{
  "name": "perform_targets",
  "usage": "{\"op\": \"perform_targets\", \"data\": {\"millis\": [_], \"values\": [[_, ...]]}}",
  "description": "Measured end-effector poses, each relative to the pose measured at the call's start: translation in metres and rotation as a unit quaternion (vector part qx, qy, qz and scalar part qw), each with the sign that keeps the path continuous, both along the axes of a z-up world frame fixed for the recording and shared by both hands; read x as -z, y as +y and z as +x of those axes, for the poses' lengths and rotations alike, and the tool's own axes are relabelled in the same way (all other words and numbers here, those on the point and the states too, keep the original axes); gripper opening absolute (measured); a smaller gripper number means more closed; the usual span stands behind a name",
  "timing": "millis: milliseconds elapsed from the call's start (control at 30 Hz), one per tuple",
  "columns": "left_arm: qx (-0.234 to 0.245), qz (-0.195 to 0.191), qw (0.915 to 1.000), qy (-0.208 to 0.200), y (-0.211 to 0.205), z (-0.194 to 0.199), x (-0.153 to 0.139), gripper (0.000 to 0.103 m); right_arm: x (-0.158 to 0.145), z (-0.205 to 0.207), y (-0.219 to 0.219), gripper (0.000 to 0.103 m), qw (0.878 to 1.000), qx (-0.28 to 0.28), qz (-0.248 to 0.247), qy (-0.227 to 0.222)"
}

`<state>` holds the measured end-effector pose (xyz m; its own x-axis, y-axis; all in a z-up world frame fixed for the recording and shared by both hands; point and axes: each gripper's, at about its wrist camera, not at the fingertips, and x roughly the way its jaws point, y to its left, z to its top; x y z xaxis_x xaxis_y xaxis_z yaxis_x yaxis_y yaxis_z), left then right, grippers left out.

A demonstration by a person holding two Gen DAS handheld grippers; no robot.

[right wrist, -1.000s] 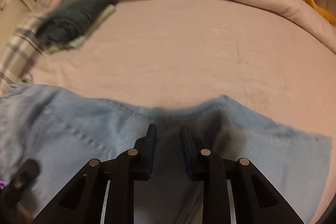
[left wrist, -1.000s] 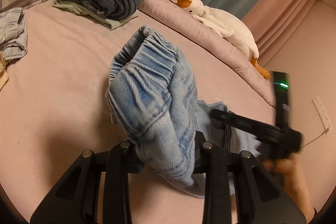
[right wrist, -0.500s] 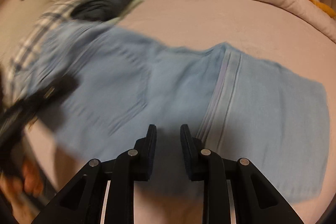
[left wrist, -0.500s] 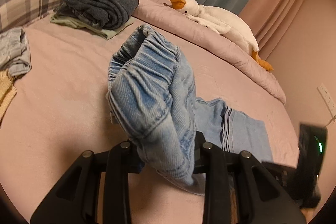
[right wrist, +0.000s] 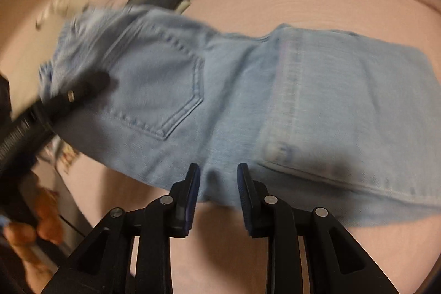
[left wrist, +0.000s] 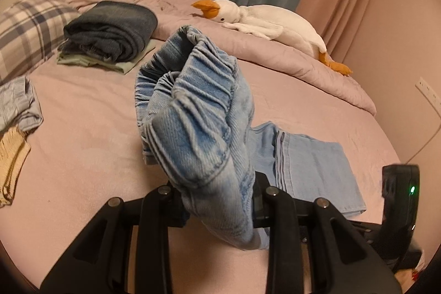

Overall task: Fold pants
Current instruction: 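Grasp the elastic leg cuffs with the right tool while the left tool holds the waistband, then lift the cuffs with the right tool and fold them onto the waistband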

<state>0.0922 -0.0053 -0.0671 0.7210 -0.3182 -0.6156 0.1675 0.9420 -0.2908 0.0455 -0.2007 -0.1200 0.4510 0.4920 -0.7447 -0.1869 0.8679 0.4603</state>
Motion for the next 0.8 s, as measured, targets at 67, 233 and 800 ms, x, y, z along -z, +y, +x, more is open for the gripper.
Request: {"op": "perform_targets", "data": {"millis": [67,233,800], "values": [[0.004,0.004,1.0,-0.004,-0.005,-0.001,-0.004,0.029,0.0,0.0,-0.015,0.029,1.0,0.017,0.016,-0.001],[0.016,0.014,0.9997,-0.013,-0.015,-0.004,-0.009,0.029,0.001,-0.007,-0.046,0.032,0.997,0.05,0.051,0.0],[0.125,0.071,0.9893,-0.024,-0.096,-0.009,-0.008,0.043,0.028,0.003,-0.08,0.068,0.888,0.118,0.444,0.018]]}}
